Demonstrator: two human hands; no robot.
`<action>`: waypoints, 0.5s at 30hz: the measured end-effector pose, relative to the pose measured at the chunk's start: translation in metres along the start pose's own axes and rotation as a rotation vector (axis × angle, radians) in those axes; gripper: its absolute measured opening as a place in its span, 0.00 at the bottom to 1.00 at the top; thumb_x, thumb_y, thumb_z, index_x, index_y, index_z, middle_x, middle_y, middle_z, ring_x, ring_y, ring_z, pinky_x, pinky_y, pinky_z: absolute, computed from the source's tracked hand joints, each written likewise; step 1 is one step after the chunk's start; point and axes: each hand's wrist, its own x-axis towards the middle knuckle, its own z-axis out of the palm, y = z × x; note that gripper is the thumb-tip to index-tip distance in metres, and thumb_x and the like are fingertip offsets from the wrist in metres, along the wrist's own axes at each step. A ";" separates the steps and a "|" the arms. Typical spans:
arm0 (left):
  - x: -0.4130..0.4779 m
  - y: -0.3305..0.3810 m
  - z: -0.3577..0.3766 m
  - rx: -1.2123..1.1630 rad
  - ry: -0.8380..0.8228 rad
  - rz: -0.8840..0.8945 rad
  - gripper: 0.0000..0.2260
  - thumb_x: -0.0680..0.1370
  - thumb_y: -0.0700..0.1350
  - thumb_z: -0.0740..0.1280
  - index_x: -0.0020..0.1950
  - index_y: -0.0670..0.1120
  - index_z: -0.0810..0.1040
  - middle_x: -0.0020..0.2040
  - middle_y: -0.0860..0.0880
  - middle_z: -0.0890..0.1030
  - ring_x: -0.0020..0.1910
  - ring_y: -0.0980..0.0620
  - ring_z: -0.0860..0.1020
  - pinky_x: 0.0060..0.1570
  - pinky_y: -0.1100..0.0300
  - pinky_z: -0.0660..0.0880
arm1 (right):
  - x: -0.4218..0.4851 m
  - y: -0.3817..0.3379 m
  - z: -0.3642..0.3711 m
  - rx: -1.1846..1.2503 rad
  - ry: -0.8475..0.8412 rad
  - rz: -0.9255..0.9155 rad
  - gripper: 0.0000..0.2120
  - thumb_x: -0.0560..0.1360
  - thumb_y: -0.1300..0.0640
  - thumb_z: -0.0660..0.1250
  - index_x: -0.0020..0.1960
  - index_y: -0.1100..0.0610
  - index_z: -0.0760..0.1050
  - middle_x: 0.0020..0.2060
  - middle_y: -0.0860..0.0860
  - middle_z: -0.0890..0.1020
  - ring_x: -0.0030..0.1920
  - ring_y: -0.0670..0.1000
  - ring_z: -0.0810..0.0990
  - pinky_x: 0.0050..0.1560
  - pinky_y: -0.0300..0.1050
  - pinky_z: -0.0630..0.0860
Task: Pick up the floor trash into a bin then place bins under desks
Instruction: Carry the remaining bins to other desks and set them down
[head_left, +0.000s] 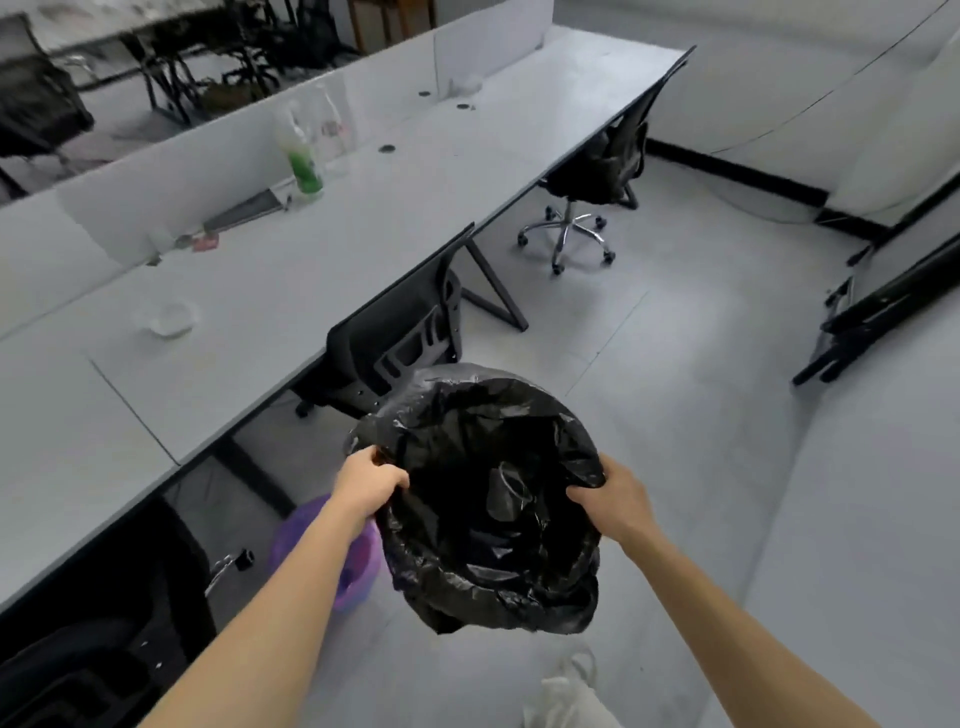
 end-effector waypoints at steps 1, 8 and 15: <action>-0.001 0.009 0.009 0.050 0.008 0.006 0.11 0.68 0.40 0.73 0.48 0.40 0.80 0.46 0.42 0.83 0.47 0.41 0.80 0.46 0.51 0.76 | 0.005 -0.001 -0.007 -0.011 0.046 -0.012 0.13 0.71 0.55 0.70 0.55 0.47 0.76 0.45 0.47 0.82 0.48 0.52 0.81 0.48 0.49 0.77; 0.026 0.102 0.109 0.154 0.107 -0.041 0.11 0.69 0.38 0.68 0.50 0.43 0.78 0.44 0.42 0.81 0.43 0.43 0.79 0.40 0.54 0.79 | 0.085 0.040 -0.089 0.417 -0.094 0.351 0.42 0.57 0.26 0.74 0.61 0.51 0.74 0.54 0.49 0.83 0.53 0.54 0.84 0.54 0.54 0.80; 0.080 0.171 0.176 0.203 0.060 -0.030 0.16 0.66 0.42 0.64 0.53 0.45 0.76 0.44 0.43 0.82 0.48 0.39 0.81 0.49 0.48 0.80 | 0.143 0.032 -0.137 0.317 0.033 0.283 0.09 0.72 0.58 0.67 0.52 0.57 0.75 0.47 0.56 0.84 0.47 0.57 0.83 0.49 0.57 0.83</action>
